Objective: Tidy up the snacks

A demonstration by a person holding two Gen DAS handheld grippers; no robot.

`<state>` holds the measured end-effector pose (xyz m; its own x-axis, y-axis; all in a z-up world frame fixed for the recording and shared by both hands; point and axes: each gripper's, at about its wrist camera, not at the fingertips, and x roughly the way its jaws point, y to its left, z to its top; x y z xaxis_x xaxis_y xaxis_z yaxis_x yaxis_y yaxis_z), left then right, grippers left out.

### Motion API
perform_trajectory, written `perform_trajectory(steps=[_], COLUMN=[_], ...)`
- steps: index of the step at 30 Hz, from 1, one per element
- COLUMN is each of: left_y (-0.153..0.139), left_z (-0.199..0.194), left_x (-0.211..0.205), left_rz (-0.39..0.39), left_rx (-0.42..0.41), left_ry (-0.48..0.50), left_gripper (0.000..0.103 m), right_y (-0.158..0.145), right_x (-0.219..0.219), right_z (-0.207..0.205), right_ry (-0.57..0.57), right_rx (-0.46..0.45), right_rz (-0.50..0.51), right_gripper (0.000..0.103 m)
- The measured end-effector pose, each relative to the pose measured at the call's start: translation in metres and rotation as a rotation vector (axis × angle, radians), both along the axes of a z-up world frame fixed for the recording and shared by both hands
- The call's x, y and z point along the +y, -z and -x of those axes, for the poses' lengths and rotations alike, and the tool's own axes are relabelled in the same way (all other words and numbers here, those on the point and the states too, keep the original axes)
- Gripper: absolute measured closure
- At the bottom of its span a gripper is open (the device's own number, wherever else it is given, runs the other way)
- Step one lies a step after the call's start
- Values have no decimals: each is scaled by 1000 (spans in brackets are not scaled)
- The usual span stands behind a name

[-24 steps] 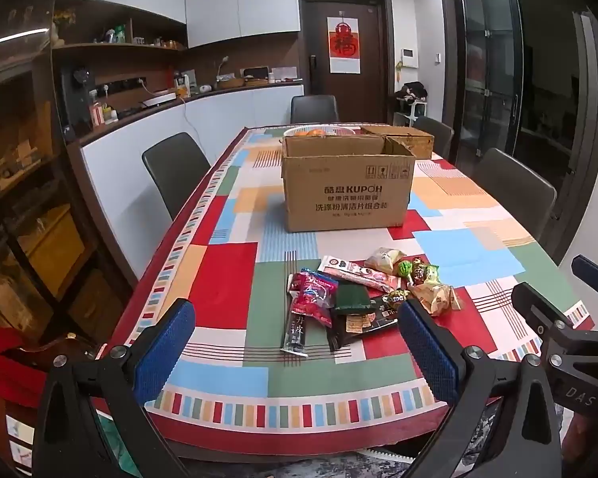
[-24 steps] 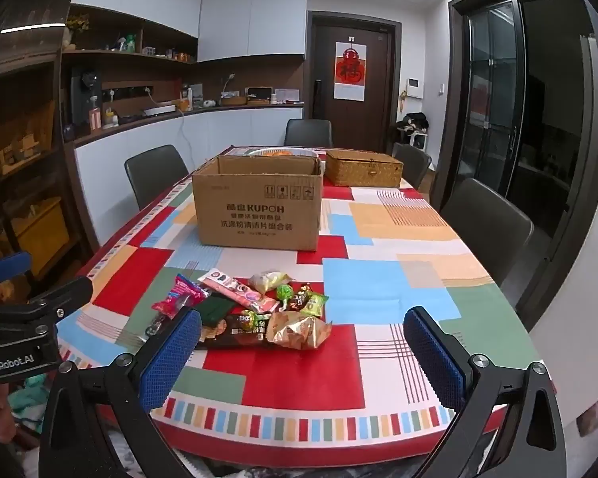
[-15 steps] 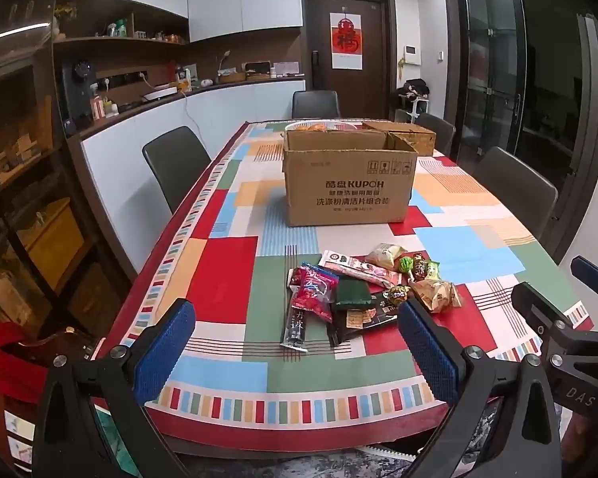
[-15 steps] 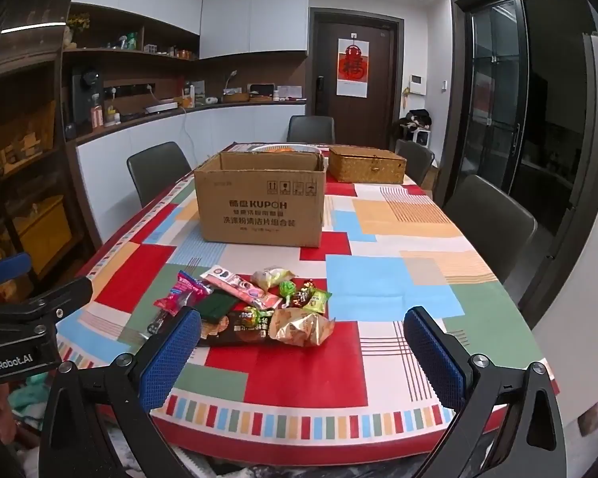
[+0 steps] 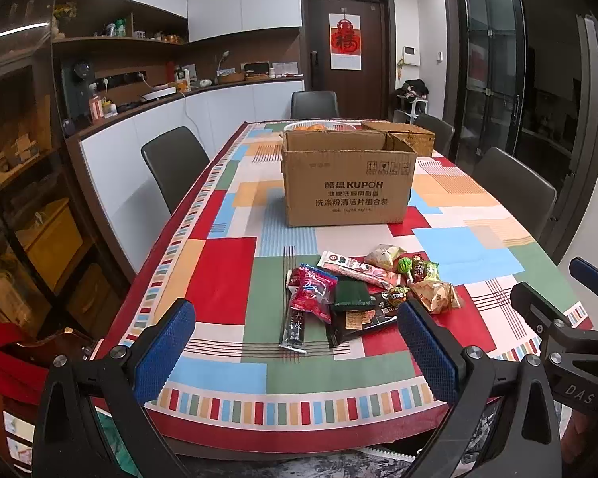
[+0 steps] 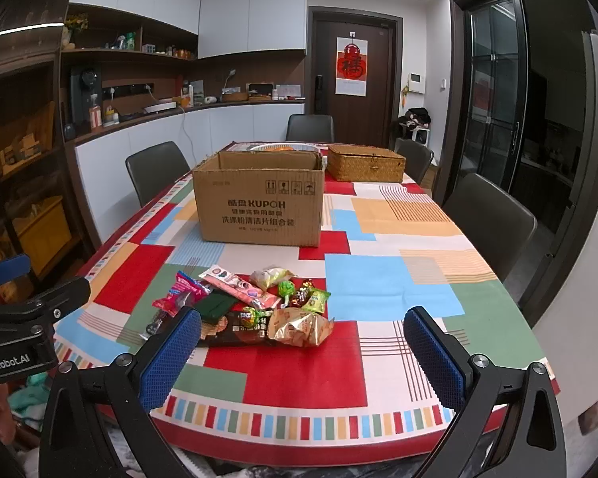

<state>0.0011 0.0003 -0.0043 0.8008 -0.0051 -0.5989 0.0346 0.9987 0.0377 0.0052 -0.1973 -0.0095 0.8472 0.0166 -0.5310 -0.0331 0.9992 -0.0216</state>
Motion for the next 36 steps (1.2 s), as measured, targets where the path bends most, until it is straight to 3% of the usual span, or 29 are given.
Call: perform_trajectory(steps=[36], left_y=[1], left_z=[1], left_x=[3], left_rz=[8], left_rx=[7], left_ry=[-9], left_gripper=[0], right_y=[1], right_x=[0], right_z=[-1], right_ry=[6], right_rx=[3], right_rz=[9], right_gripper=[0])
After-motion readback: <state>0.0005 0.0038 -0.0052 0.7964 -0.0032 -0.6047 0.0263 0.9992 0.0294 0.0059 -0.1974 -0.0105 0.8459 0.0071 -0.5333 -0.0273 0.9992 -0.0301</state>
